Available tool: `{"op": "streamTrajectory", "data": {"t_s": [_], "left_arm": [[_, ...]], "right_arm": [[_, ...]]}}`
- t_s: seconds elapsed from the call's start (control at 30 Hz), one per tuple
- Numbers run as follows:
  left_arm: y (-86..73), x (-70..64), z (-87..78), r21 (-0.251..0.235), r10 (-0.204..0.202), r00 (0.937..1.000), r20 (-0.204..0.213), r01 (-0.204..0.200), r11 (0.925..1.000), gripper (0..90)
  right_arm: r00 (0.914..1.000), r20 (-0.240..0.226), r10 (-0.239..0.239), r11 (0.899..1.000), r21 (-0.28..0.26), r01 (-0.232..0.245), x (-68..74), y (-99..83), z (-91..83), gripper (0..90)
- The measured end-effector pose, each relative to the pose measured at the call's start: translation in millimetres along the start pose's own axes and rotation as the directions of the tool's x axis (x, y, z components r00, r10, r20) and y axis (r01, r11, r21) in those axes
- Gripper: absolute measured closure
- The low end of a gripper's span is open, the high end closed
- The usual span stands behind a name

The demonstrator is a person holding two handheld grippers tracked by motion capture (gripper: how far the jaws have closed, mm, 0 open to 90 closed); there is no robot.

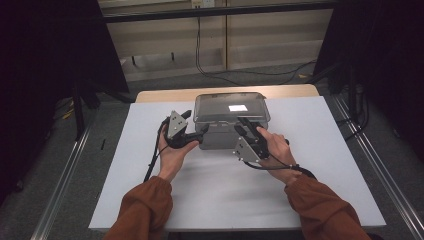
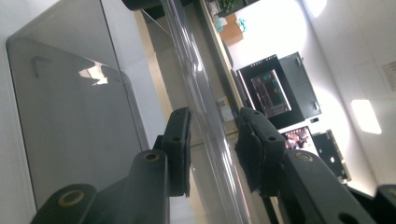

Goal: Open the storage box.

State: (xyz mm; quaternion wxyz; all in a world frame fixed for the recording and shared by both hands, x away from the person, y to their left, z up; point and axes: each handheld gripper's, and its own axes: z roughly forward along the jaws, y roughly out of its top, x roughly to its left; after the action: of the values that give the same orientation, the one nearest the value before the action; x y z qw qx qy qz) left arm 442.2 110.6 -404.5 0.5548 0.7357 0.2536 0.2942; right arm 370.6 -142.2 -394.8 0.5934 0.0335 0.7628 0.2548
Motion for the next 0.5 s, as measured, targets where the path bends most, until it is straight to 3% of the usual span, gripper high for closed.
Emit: {"op": "streamTrajectory", "data": {"t_s": [0.07,0.1,0.17,0.2,0.23,0.3,0.37,0.43,0.5], "left_arm": [[1.1,-0.5,-0.1,-0.004,0.006,1.0,0.004,-0.006,1.0,26.8],[1.4,-0.6,0.0,-0.008,0.004,1.0,0.004,-0.004,1.0,28.0],[1.6,-0.6,0.1,-0.009,0.003,0.9999,0.011,-0.003,1.0,29.5],[1.5,-0.4,0.0,-0.008,0.002,1.0,0.009,-0.002,1.0,29.7],[1.5,-0.4,0.0,-0.008,0.002,1.0,0.009,-0.002,1.0,29.8],[1.5,-0.2,0.1,-0.008,0.002,0.9999,0.011,-0.002,1.0,30.0],[1.3,-0.2,0.2,-0.008,-0.008,0.9999,0.008,0.008,0.9999,29.9],[1.2,-0.2,0.5,-0.007,-0.004,0.9999,0.01,0.004,1.0,30.0],[1.2,0.2,0.4,-0.008,-0.011,0.9999,0.012,0.011,0.9999,30.2]], "right_arm": [[0.9997,-0.004,0.025,1.0,0.0,-0.025,-2.5,-2.9,-2.2,63.6],[0.9968,-0.013,0.079,0.997,-0.007,-0.079,-4.7,-7.1,-3.5,57.3],[0.9951,-0.015,0.097,0.995,-0.006,-0.098,-5.5,-9.3,-3.6,54.4],[0.99,-0.024,0.139,0.99,0.006,-0.139,-6.4,-14.4,-3.8,50.0],[0.99,-0.024,0.139,0.99,0.006,-0.139,-6.4,-14.4,-3.8,50.0],[0.9824,-0.03,0.184,0.983,0.015,-0.184,-7.9,-19.9,-4.1,45.1],[0.9643,-0.051,0.26,0.966,0.028,-0.259,-13.7,-27.7,-4.4,40.8],[0.9594,-0.051,0.278,0.961,0.026,-0.277,-16.3,-30.1,-4.4,39.7],[0.9437,-0.053,0.327,0.945,0.034,-0.325,-20.8,-34.9,-3.9,36.4]]}}
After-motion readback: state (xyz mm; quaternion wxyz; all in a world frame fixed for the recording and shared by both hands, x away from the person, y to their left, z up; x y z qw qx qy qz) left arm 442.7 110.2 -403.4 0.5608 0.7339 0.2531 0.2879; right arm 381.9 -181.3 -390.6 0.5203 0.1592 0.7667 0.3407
